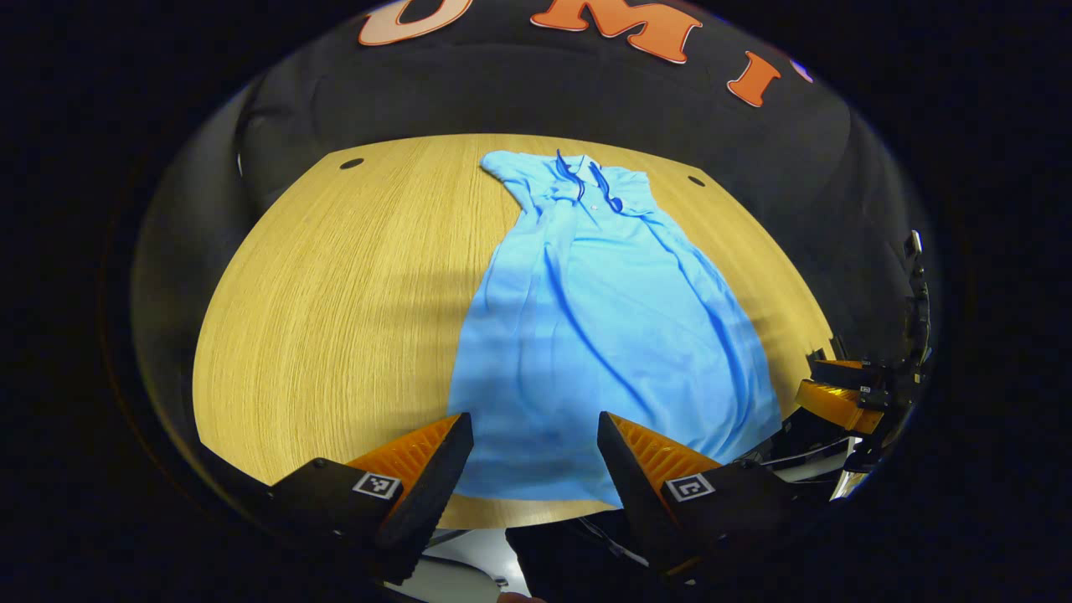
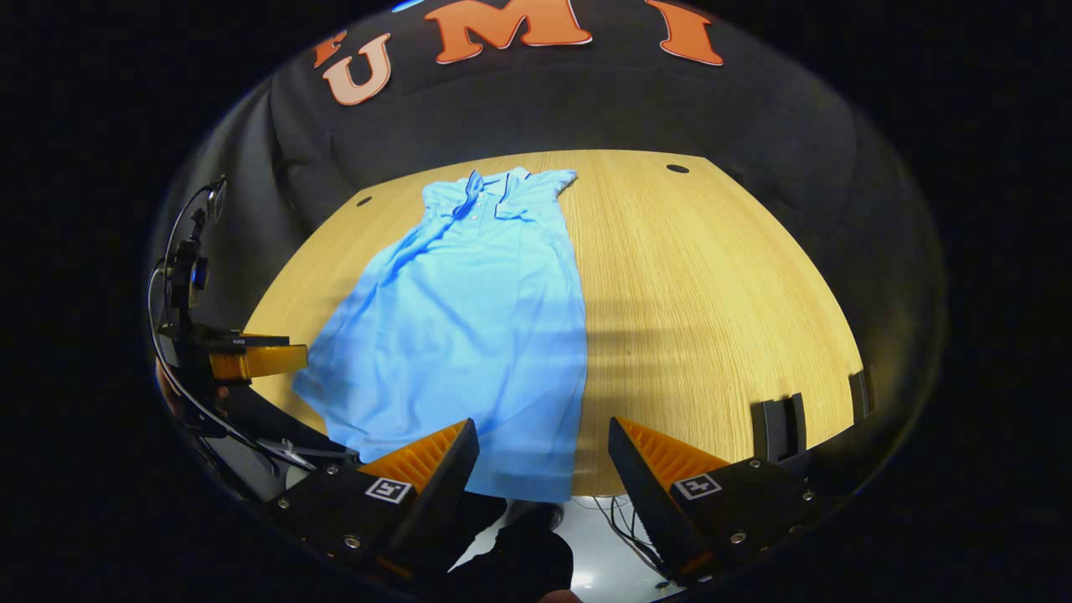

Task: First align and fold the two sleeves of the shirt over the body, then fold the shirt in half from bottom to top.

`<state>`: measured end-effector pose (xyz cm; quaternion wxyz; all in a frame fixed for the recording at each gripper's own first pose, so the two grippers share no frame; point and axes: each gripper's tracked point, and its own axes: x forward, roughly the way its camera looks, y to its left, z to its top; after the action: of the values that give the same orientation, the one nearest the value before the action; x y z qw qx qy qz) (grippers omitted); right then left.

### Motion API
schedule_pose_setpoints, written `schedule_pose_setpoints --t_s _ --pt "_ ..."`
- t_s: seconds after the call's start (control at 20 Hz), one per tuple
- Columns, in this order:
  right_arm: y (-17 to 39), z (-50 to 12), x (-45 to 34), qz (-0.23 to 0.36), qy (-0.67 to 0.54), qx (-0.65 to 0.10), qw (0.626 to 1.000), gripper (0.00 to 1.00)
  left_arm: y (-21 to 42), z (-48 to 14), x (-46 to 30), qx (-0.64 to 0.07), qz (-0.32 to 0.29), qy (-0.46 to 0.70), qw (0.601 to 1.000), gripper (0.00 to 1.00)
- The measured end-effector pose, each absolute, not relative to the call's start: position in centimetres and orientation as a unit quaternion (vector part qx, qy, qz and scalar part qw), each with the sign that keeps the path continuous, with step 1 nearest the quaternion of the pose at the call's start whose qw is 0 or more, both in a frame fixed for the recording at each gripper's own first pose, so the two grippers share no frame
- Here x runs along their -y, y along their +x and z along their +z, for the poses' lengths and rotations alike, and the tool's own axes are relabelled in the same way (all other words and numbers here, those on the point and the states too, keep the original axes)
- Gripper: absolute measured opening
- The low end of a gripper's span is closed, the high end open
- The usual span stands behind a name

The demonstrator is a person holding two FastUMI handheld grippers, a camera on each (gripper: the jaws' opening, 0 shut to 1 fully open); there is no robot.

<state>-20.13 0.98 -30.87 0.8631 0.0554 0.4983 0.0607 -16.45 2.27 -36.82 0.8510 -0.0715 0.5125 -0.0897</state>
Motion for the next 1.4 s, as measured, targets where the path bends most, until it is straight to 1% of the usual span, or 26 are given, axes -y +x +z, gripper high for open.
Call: schedule_pose_setpoints --t_s 0.05,0.15,0.2,0.35,0.4,0.45,0.5,0.55,0.6,0.85,0.95,1.05,1.1,1.15,1.2,1.25,1.3,1.35,1.4 --pt "-20.5 -31.3 -1.0 0.062 0.045 -0.502 0.861 0.98 -16.8 -37.3 -2.7 -0.515 -0.085 -0.070 0.850 0.96" --pt "-21.4 -32.1 -1.6 0.066 0.039 -0.509 0.857 0.98 -17.5 -38.2 -2.9 -0.515 -0.086 -0.072 0.850 1.00" --pt "-21.8 -32.4 -1.8 0.066 0.040 -0.512 0.856 0.98 -17.9 -38.6 -3.2 -0.516 -0.086 -0.072 0.849 0.99" --pt "-22.6 -33.3 -2.1 0.062 0.041 -0.519 0.852 0.98 -18.8 -39.8 -3.9 -0.514 -0.087 -0.062 0.851 1.00" --pt "-22.7 -33.5 -2.2 0.060 0.041 -0.520 0.851 0.98 -18.9 -40.1 -4.0 -0.514 -0.087 -0.058 0.851 0.99" --pt "-22.8 -33.6 -2.3 0.059 0.039 -0.519 0.852 0.98 -18.9 -40.3 -4.1 -0.514 -0.088 -0.053 0.852 0.96" --pt "-22.8 -33.9 -2.3 0.058 0.035 -0.521 0.851 0.98 -19.1 -40.7 -4.3 -0.516 -0.086 -0.048 0.851 0.99" --pt "-23.0 -34.1 -2.2 0.056 0.033 -0.522 0.850 0.98 -19.1 -40.8 -4.3 -0.515 -0.085 -0.045 0.852 0.99" --pt "-23.1 -34.3 -2.3 0.055 0.035 -0.524 0.849 0.98 -19.2 -40.9 -4.4 -0.514 -0.083 -0.041 0.853 1.00" --pt "-23.7 -35.1 -2.4 0.053 0.046 -0.535 0.842 0.98 -19.3 -41.1 -4.6 -0.510 -0.076 -0.029 0.856 0.99" --pt "-23.6 -35.4 -2.4 0.050 0.045 -0.531 0.845 0.98 -19.2 -41.2 -4.7 -0.510 -0.075 -0.014 0.857 0.99" --pt "-23.6 -35.4 -2.0 0.045 0.031 -0.531 0.846 0.94 -19.2 -41.3 -4.2 -0.508 -0.079 -0.005 0.858 0.99" --pt "-23.5 -35.5 -1.6 0.039 0.021 -0.531 0.846 0.83 -19.0 -41.3 -3.9 -0.511 -0.077 -0.006 0.856 1.00" --pt "-23.5 -35.4 -1.5 0.037 0.016 -0.532 0.846 0.77 -18.8 -41.4 -3.7 -0.515 -0.073 -0.008 0.854 0.86" --pt "-23.2 -35.5 -1.8 0.037 0.016 -0.532 0.846 0.65 -18.8 -41.5 -3.5 -0.520 -0.068 -0.011 0.851 0.82" --pt "-23.2 -35.5 -1.7 0.037 0.018 -0.532 0.846 0.58 -18.7 -41.6 -3.4 -0.525 -0.061 -0.015 0.849 0.73" --pt "-23.1 -35.6 -1.9 0.037 0.020 -0.536 0.843 0.41 -18.6 -41.6 -3.2 -0.530 -0.055 -0.019 0.846 0.62" --pt "-23.0 -35.6 -2.0 0.035 0.021 -0.538 0.842 0.33 -18.5 -41.6 -3.0 -0.536 -0.053 -0.023 0.842 0.48" --pt "-22.8 -35.6 -2.1 0.036 0.020 -0.543 0.839 0.18 -18.4 -41.3 -2.7 -0.539 -0.048 -0.028 0.841 0.42"
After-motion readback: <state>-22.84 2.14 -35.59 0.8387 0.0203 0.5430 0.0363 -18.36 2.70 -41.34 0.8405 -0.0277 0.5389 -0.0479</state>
